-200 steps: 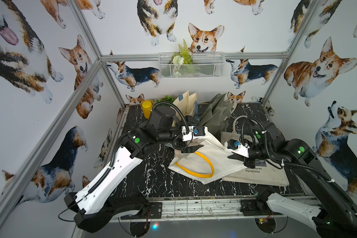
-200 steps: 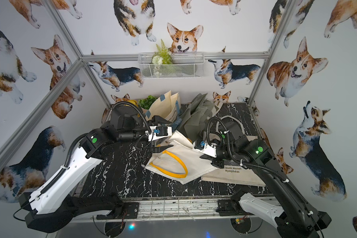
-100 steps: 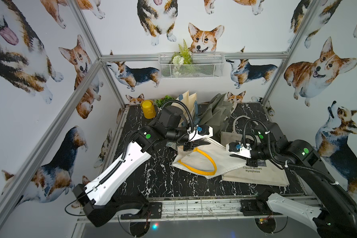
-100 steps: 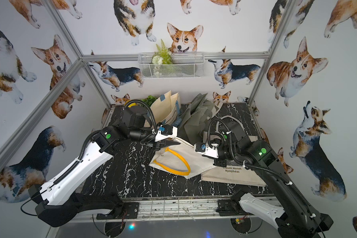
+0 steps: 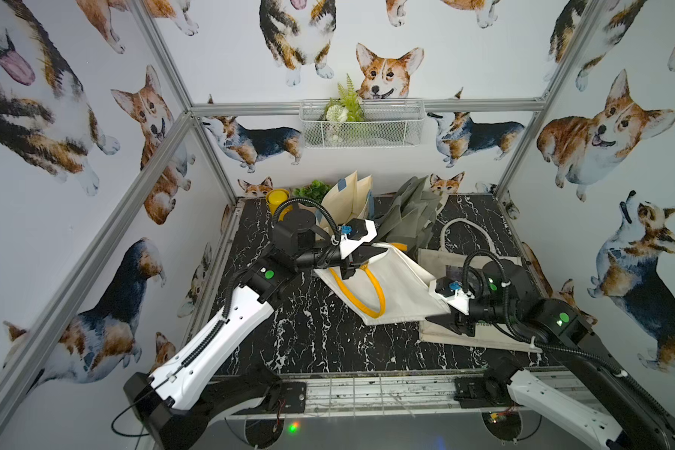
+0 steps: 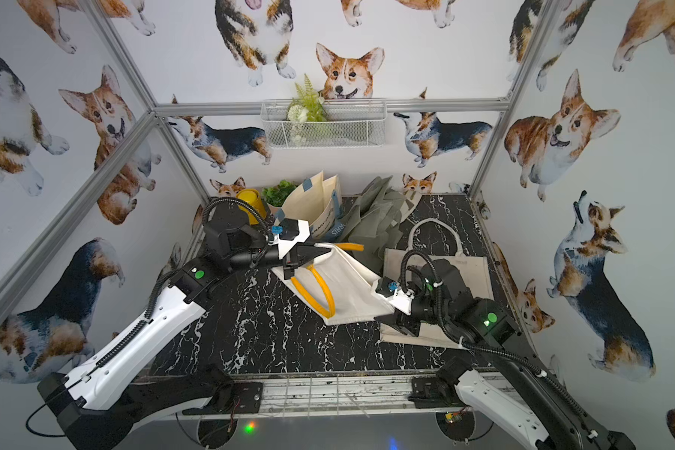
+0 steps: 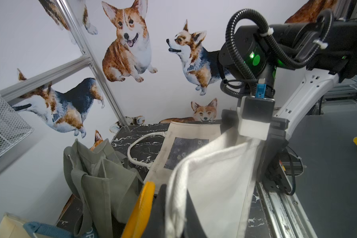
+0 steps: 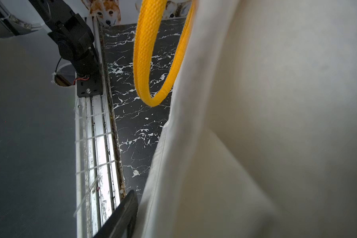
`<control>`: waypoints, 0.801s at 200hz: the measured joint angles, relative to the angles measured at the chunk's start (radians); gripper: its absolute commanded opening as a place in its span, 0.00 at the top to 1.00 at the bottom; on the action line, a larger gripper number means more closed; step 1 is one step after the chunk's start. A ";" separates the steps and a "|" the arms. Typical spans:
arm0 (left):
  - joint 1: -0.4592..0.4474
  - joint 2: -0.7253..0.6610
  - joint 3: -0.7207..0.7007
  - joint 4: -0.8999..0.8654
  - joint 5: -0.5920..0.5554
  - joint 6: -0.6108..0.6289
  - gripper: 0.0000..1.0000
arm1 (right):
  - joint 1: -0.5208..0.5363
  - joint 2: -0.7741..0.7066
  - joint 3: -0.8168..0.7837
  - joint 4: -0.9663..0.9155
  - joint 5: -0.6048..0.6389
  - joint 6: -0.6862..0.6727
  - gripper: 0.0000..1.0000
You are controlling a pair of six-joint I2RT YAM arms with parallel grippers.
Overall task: Put away the canvas bag
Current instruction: Press the canvas bag.
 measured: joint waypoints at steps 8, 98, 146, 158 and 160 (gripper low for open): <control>0.003 -0.002 -0.008 0.018 0.003 -0.014 1.00 | 0.000 -0.031 -0.031 0.051 0.001 0.028 0.55; 0.008 -0.045 -0.009 -0.003 -0.064 0.029 0.33 | -0.019 -0.058 0.020 0.126 0.069 0.081 1.00; -0.033 -0.055 0.137 -0.303 -0.185 0.212 0.27 | -0.031 0.116 0.304 -0.164 0.091 -0.031 1.00; -0.094 -0.032 0.201 -0.403 -0.258 0.280 0.26 | -0.031 0.154 0.356 -0.225 0.095 -0.053 1.00; -0.107 -0.027 0.212 -0.421 -0.274 0.293 0.26 | -0.031 0.159 0.364 -0.235 0.095 -0.058 1.00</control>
